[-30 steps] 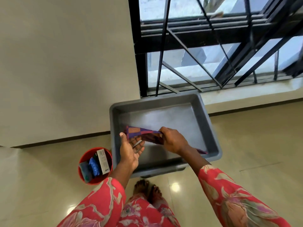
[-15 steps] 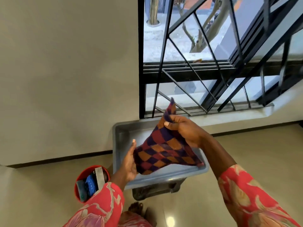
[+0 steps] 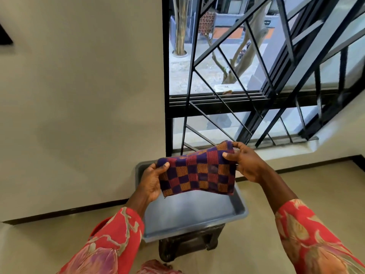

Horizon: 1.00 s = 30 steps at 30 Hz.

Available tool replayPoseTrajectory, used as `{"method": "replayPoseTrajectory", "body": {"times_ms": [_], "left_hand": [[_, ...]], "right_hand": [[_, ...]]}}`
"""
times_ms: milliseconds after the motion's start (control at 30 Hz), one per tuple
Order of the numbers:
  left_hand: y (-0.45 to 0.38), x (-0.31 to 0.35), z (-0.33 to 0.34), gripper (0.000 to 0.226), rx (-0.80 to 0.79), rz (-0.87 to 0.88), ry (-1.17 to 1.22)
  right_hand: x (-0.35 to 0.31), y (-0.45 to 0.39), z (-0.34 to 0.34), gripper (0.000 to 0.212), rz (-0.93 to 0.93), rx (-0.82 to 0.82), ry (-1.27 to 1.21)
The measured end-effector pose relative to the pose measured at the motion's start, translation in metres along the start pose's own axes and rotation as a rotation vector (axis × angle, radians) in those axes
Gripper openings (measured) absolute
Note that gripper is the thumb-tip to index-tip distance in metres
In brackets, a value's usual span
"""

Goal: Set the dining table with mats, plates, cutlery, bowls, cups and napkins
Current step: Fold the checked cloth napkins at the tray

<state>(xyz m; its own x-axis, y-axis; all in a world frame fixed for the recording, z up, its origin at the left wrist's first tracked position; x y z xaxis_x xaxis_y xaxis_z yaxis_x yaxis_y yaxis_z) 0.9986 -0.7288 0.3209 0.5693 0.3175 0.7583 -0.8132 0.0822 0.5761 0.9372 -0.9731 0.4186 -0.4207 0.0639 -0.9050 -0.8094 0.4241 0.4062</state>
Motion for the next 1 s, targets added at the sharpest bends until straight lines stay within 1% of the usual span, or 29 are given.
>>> {"method": "replayPoseTrajectory", "body": {"times_ms": [67, 100, 167, 233, 267, 333, 433, 500, 567, 633, 667, 700, 767, 800, 833, 867, 1000], "left_hand": [[0.0, 0.004, 0.0, 0.025, 0.057, 0.045, 0.007], [0.001, 0.008, 0.0, 0.032, 0.085, 0.073, 0.01], [0.006, 0.012, 0.001, 0.048, 0.088, 0.121, -0.02], [0.007, 0.014, 0.001, 0.059, 0.055, 0.168, -0.085], [0.008, 0.016, 0.002, 0.06, 0.042, 0.193, -0.121], [0.013, 0.019, 0.004, 0.051, 0.034, 0.245, -0.21], [0.018, 0.022, 0.006, 0.023, 0.055, 0.341, -0.364], [0.017, 0.024, 0.006, 0.014, 0.071, 0.45, -0.493], [0.014, 0.028, 0.007, 0.018, 0.103, 0.619, -0.724], [0.025, 0.029, 0.013, 0.032, 0.097, 0.757, -0.891], [0.032, 0.026, 0.018, 0.037, 0.052, 0.823, -0.934], [0.037, 0.021, 0.025, 0.038, -0.024, 0.875, -0.978], [0.049, 0.009, 0.039, 0.024, -0.164, 0.976, -1.076], [0.055, 0.003, 0.044, 0.016, -0.239, 0.992, -1.124], [0.057, -0.005, 0.048, 0.017, -0.301, 0.999, -1.167], [0.058, -0.011, 0.051, 0.023, -0.35, 1.0, -1.229], [0.065, -0.032, 0.062, 0.066, -0.53, 0.981, -1.514]], "right_hand": [[0.001, -0.002, -0.004, 0.051, -0.037, 0.069, 0.063], [0.001, -0.002, -0.006, 0.053, -0.058, 0.099, 0.098], [0.002, -0.001, -0.008, 0.042, -0.104, 0.116, 0.181], [0.003, -0.002, -0.004, 0.032, -0.142, 0.058, 0.313], [0.004, -0.001, -0.002, 0.032, -0.169, 0.028, 0.396], [0.004, 0.0, 0.0, 0.034, -0.245, 0.026, 0.564], [0.0, 0.0, -0.001, 0.02, -0.408, 0.117, 0.74], [-0.002, -0.001, -0.003, 0.014, -0.512, 0.181, 0.821], [-0.002, -0.003, -0.006, 0.012, -0.551, 0.236, 0.86], [0.0, -0.003, -0.009, 0.01, -0.545, 0.271, 0.877], [0.001, -0.002, -0.009, 0.008, -0.543, 0.28, 0.887], [0.0, 0.0, -0.009, 0.008, -0.546, 0.282, 0.889], [-0.003, 0.004, -0.007, 0.014, -0.577, 0.277, 0.849], [-0.004, 0.006, -0.006, 0.014, -0.595, 0.272, 0.825], [-0.006, 0.008, -0.005, 0.011, -0.613, 0.268, 0.811], [-0.008, 0.01, -0.004, 0.007, -0.627, 0.26, 0.805], [-0.01, 0.015, 0.0, 0.01, -0.639, 0.183, 0.824]]}}
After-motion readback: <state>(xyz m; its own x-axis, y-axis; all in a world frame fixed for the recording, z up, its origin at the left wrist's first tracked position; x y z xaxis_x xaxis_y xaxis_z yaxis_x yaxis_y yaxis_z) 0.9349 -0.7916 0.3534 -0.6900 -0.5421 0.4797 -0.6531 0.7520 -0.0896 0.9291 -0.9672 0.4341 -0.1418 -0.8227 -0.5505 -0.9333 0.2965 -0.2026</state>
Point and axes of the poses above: each hand's wrist, its own y-axis away from the middle knuckle, its own z-axis out of the palm, x = y × z, the point moved 6 cm from there along -y, towards the middle knuckle, and after that the axes turned 12 degrees about x, right-handed, at the moved point
